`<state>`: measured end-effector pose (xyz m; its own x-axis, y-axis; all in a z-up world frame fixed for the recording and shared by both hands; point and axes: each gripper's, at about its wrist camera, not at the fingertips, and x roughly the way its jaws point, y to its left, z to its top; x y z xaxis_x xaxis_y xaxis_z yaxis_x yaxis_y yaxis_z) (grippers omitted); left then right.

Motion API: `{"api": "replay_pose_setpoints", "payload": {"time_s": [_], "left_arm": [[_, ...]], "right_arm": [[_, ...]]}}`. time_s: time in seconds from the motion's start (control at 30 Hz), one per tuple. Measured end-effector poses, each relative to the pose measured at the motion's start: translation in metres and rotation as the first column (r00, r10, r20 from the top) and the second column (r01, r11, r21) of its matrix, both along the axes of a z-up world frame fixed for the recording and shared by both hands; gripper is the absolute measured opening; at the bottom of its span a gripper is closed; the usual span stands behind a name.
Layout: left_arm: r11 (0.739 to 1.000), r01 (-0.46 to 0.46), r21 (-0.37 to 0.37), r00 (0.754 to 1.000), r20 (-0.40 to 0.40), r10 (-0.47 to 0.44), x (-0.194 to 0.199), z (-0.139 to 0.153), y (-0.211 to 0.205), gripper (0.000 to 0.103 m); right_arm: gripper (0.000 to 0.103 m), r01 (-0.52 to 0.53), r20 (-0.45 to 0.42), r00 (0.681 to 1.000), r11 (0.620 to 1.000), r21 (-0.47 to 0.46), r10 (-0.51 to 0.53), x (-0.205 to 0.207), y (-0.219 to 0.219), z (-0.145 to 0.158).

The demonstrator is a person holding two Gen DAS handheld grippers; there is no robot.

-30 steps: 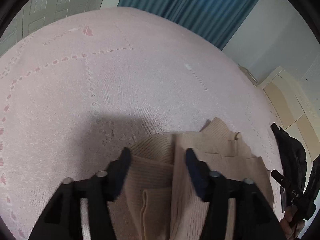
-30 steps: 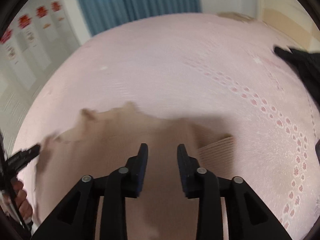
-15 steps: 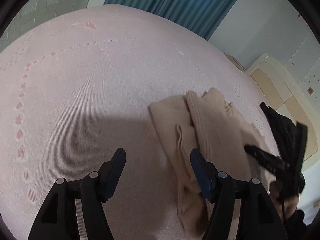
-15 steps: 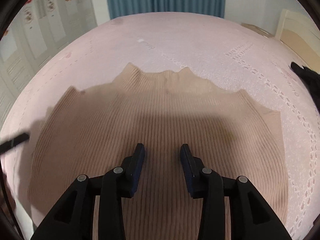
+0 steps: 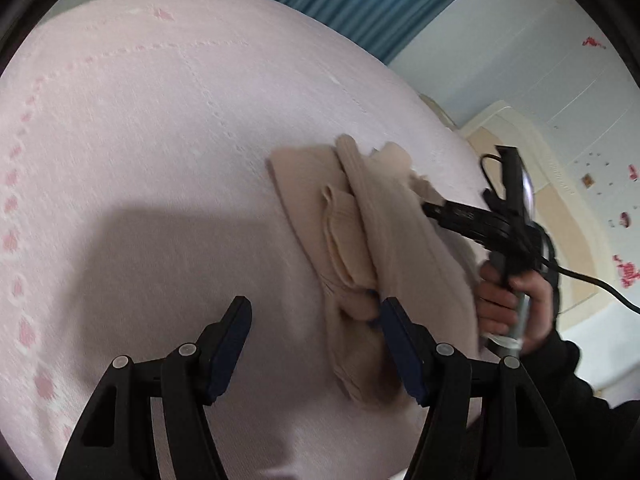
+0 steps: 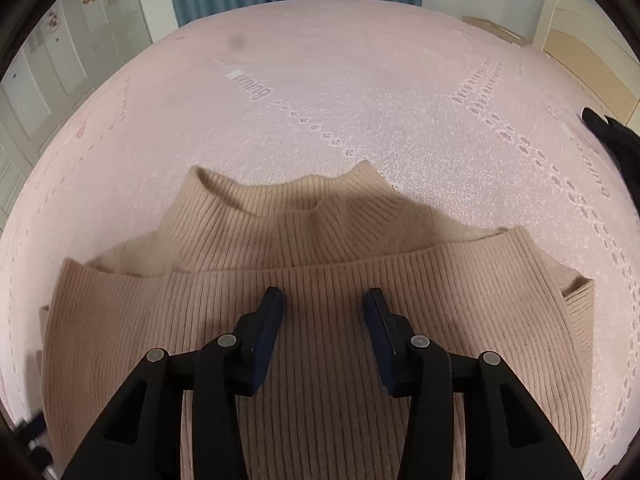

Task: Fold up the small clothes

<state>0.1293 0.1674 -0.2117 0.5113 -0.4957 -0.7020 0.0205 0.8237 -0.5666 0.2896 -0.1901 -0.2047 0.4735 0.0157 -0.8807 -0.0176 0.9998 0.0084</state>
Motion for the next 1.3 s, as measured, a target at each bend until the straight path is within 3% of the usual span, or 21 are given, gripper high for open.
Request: {"api": "replay_pose_setpoints", "payload": {"time_s": [0.17, 0.4, 0.6, 0.73, 0.83, 1.0, 1.3], "left_arm": [[0.999, 0.021, -0.043, 1.0, -0.012, -0.021, -0.015, -0.001, -0.004, 0.065], [0.995, 0.048, -0.087, 0.998, -0.025, -0.05, -0.027, -0.004, -0.021, 0.066], [0.992, 0.028, -0.121, 0.999, -0.023, -0.031, -0.014, -0.009, -0.039, 0.069], [0.995, 0.006, -0.104, 1.0, -0.025, -0.008, 0.008, -0.009, -0.05, 0.069], [0.995, -0.012, -0.094, 1.0, -0.028, 0.009, 0.02, -0.008, -0.056, 0.068], [0.995, -0.047, -0.087, 0.998, -0.044, 0.043, 0.034, -0.011, -0.066, 0.068], [0.998, -0.07, 0.002, 0.997, -0.034, 0.07, 0.029, -0.012, -0.081, 0.069]], "right_arm": [[0.042, -0.03, 0.003, 1.0, 0.998, -0.049, 0.03, -0.014, 0.007, 0.004], [0.042, -0.039, 0.0, 0.999, 0.999, 0.013, 0.039, -0.048, -0.004, 0.021], [0.042, -0.097, 0.001, 0.995, 0.995, 0.036, 0.097, -0.095, -0.01, 0.027], [0.042, -0.153, 0.025, 0.988, 0.988, -0.002, 0.153, -0.137, -0.01, 0.03], [0.042, -0.19, -0.026, 0.981, 0.981, 0.047, 0.191, -0.162, -0.012, 0.022], [0.042, -0.251, -0.001, 0.968, 0.968, -0.028, 0.251, -0.199, -0.01, 0.015], [0.042, -0.211, 0.008, 0.978, 0.975, 0.066, 0.211, -0.2, -0.028, 0.011]]}}
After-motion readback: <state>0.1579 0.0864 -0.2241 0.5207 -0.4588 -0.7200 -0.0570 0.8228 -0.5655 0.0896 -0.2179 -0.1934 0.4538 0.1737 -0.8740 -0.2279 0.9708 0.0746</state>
